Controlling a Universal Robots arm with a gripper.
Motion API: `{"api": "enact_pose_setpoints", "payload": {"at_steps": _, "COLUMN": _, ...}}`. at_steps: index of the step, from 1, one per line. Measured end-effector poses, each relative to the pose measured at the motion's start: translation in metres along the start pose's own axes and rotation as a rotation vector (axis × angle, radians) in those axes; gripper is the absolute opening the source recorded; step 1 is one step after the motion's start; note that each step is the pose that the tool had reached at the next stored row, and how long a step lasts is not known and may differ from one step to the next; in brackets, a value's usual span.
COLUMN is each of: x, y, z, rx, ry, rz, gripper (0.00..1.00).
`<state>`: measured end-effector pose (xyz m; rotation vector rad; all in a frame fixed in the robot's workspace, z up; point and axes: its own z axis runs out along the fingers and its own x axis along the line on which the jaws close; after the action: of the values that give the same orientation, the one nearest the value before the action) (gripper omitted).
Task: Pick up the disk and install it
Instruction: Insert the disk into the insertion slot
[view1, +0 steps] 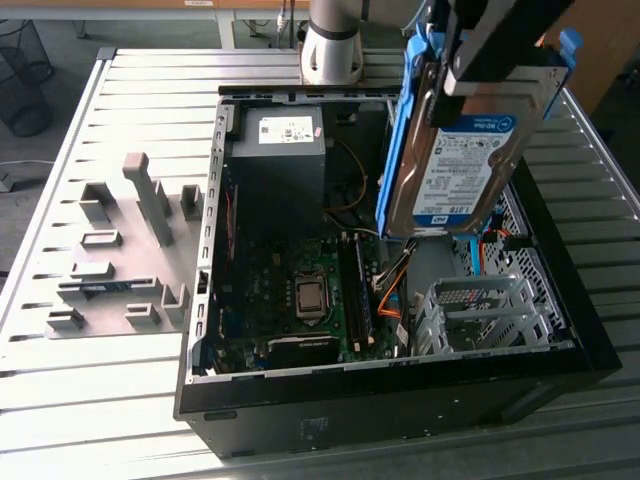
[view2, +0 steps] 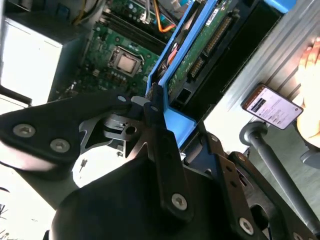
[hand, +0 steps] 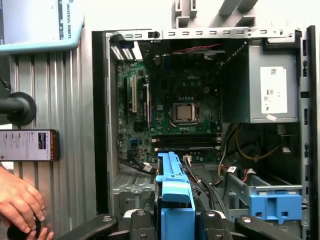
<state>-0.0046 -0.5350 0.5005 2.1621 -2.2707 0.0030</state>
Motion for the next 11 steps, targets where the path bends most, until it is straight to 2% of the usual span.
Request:
{"api": "enact_pose_setpoints", "payload": {"at_steps": 2, "x": 0.0036, "y": -0.0038, "z": 0.0026, "rx": -0.0002, "ry": 0.0, "rz": 0.0, "gripper": 0.36}}
{"api": "enact_pose_setpoints", "payload": {"at_steps": 7, "x": 0.0048, "y": -0.0219, "z": 0.0079, "rx": -0.0011, "ry": 0.0002, "rz": 0.0, "gripper": 0.36}}
{"api": "enact_pose_setpoints", "payload": {"at_steps": 9, "x": 0.007, "y": -0.0253, "z": 0.0101, "rx": -0.0012, "ry": 0.0005, "rz": 0.0, "gripper": 0.36}}
{"api": "enact_pose_setpoints", "payload": {"at_steps": 11, "x": 0.0124, "y": -0.0273, "z": 0.0127, "rx": -0.0011, "ry": 0.0001, "rz": 0.0, "gripper": 0.36}}
